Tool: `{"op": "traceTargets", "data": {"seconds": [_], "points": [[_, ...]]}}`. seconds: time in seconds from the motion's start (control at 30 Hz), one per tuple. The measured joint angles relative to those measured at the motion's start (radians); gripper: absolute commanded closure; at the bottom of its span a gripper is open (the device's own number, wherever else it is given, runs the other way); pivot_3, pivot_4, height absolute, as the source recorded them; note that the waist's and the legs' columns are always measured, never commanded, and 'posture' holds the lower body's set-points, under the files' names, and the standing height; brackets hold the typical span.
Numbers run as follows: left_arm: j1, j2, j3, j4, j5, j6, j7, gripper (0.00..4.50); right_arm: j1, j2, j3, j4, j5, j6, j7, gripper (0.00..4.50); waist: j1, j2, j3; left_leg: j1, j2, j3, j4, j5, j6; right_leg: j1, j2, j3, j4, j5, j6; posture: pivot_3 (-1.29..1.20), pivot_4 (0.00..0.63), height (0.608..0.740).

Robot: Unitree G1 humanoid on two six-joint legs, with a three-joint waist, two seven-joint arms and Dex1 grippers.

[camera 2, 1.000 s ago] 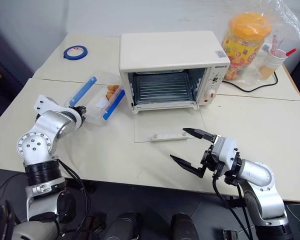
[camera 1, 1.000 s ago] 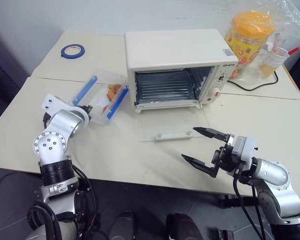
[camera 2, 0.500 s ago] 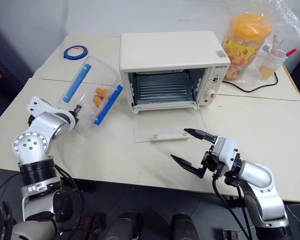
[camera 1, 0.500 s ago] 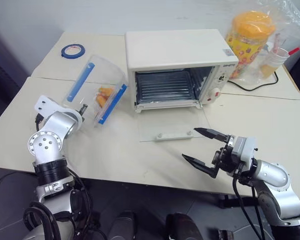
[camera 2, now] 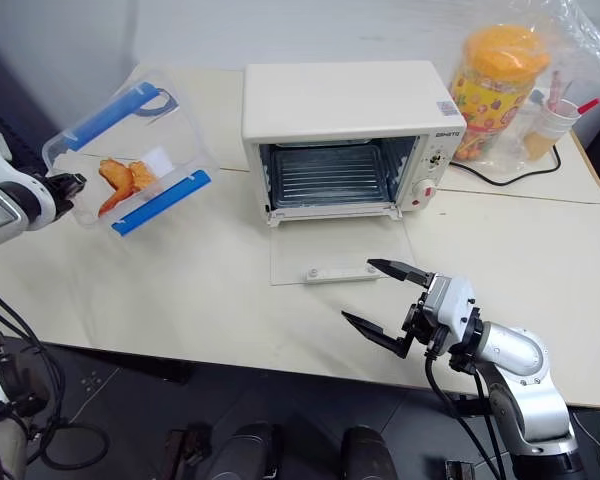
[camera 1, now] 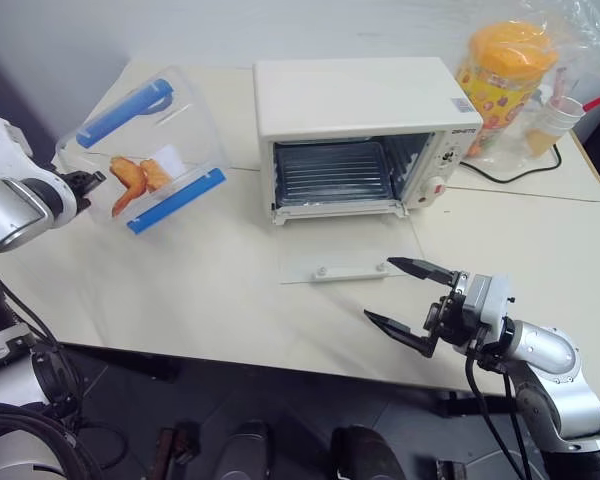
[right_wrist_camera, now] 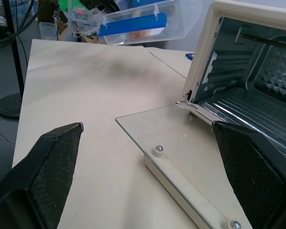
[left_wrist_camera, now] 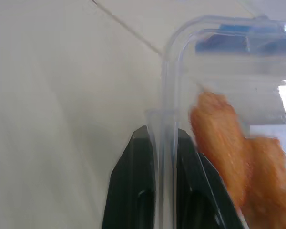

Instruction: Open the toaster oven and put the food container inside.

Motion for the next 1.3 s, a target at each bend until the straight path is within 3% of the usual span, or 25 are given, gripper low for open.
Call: {"op": "traceTargets", "data": {"seconds": [0.17,0.3,0.5,0.73,0.83,0.9,1.13,1.3], "points": [[0.006,0.135,-0.135,-0.011,0.07,0.159,-0.32,4.29,0.053,-0.033,-0.057,0.003,0.01,0.003,0.007,0.0,-0.007,0.0,0.0,0.0,0.0,0.001,-0.002,0.0,0.0,-0.001,-0.001,0.002,0.0,0.0,-0.001,0.0,0.15,0.74],[0.006,0.119,-0.167,-0.043,0.101,0.212,-0.408,4.29,0.112,-0.046,-0.11,-0.005,0.02,0.003,0.008,0.0,-0.003,0.0,0.0,0.0,0.0,0.001,-0.001,0.0,0.0,0.0,-0.003,0.005,0.001,-0.001,-0.001,0.0,0.15,0.74],[-0.028,-0.123,-0.169,-0.125,0.11,0.282,-0.367,4.29,0.193,-0.051,-0.169,-0.043,0.023,0.003,-0.013,0.0,0.007,-0.001,0.001,0.0,0.0,0.0,0.001,0.0,0.0,0.001,-0.006,0.004,0.001,0.0,-0.001,0.0,0.15,0.74],[-0.046,-0.156,-0.155,-0.149,0.113,0.287,-0.313,4.29,0.218,-0.051,-0.19,-0.05,0.023,0.004,-0.019,0.0,-0.021,-0.001,0.001,0.001,0.001,0.002,-0.002,0.001,-0.001,-0.001,-0.005,0.005,0.002,0.0,-0.001,0.0,0.15,0.74],[-0.192,-0.392,-0.167,-0.131,0.176,0.29,-0.225,4.29,0.306,-0.034,-0.225,-0.114,0.023,0.017,-0.063,0.0,0.031,0.0,0.001,-0.005,-0.002,-0.007,0.007,0.001,0.001,0.001,-0.006,0.001,0.0,0.0,-0.001,0.0,0.15,0.74],[-0.272,-0.5,-0.197,-0.122,0.188,0.29,-0.193,4.29,0.331,-0.017,-0.227,-0.174,0.023,0.018,-0.089,0.0,0.034,0.0,0.001,-0.013,-0.003,-0.007,0.013,0.0,0.002,-0.003,-0.004,0.003,0.001,0.002,0.004,0.0,0.15,0.74],[-0.327,-0.644,-0.197,-0.088,0.281,0.29,-0.15,4.29,0.361,0.011,-0.225,-0.203,0.001,0.021,-0.151,0.0,0.001,0.0,0.001,-0.012,-0.001,0.003,0.009,0.0,0.002,-0.011,-0.001,0.002,0.005,0.003,0.005,0.0,0.15,0.74],[-0.347,-0.657,-0.196,-0.088,0.394,0.289,-0.167,4.29,0.368,0.018,-0.222,-0.207,-0.005,0.021,-0.172,0.0,0.004,0.0,0.001,-0.013,-0.001,0.003,0.01,0.0,0.002,-0.013,-0.001,0.004,0.008,0.003,0.005,0.0,0.15,0.74]]}}
